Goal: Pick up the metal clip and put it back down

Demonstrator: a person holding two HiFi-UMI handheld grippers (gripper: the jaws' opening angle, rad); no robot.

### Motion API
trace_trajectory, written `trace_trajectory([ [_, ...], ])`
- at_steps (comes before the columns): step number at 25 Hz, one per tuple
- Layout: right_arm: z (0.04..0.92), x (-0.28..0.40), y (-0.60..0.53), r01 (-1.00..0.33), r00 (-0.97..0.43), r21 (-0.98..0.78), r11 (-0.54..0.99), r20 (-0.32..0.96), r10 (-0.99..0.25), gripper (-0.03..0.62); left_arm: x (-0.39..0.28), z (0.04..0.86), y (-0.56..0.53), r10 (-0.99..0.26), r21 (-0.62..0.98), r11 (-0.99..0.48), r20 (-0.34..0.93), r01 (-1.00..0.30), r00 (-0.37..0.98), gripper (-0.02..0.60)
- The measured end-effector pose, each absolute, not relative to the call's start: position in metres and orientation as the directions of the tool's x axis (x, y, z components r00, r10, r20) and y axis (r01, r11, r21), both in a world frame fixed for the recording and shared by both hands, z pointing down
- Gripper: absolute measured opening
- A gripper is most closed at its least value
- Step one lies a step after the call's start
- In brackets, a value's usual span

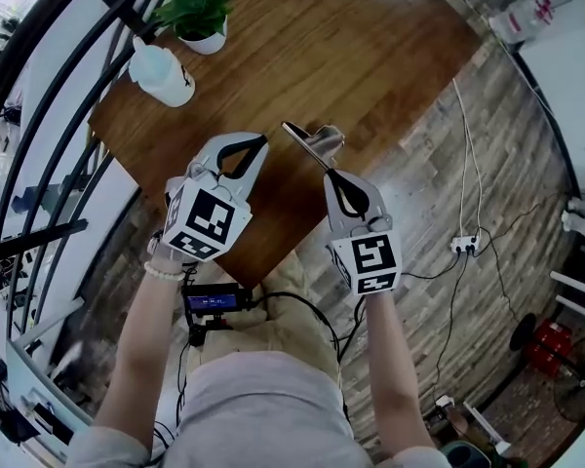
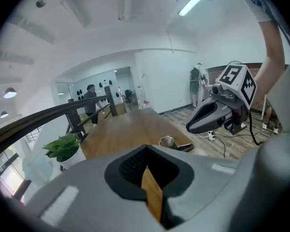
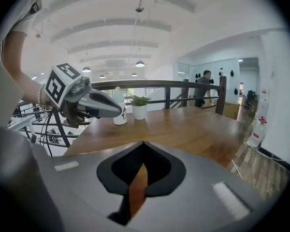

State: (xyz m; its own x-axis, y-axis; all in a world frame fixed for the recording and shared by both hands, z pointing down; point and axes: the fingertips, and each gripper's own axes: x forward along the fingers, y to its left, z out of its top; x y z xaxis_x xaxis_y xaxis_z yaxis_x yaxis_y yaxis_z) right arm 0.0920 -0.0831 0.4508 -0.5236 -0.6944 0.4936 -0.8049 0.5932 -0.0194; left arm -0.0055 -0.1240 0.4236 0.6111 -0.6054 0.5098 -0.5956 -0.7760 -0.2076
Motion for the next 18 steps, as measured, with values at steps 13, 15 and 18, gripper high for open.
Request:
trace_trajectory([
  [13,0.375,0.069,-0.047,-0.800,-0.528,0.068,0.596,0.392,-0.753,0.009,-0.040,0.354,-0.060,-0.681,-0.187,-0.717,0.393,-0.671,0.618,0.000],
  [15,0.364,0.068,-0.041,-0.802,-0.529,0.071,0.593,0.375,-0.761,0.009,-0.043,0.344,-0.051,-0.691,-0.178,-0.708,0.374,-0.683,0.619,0.000],
  [18,0.350,0.065,-0.032,-0.798,-0.536,0.084,0.597,0.352,-0.767,0.009,-0.046,0.327,-0.040,-0.697,-0.204,-0.708,0.356,-0.676,0.622,0.000],
])
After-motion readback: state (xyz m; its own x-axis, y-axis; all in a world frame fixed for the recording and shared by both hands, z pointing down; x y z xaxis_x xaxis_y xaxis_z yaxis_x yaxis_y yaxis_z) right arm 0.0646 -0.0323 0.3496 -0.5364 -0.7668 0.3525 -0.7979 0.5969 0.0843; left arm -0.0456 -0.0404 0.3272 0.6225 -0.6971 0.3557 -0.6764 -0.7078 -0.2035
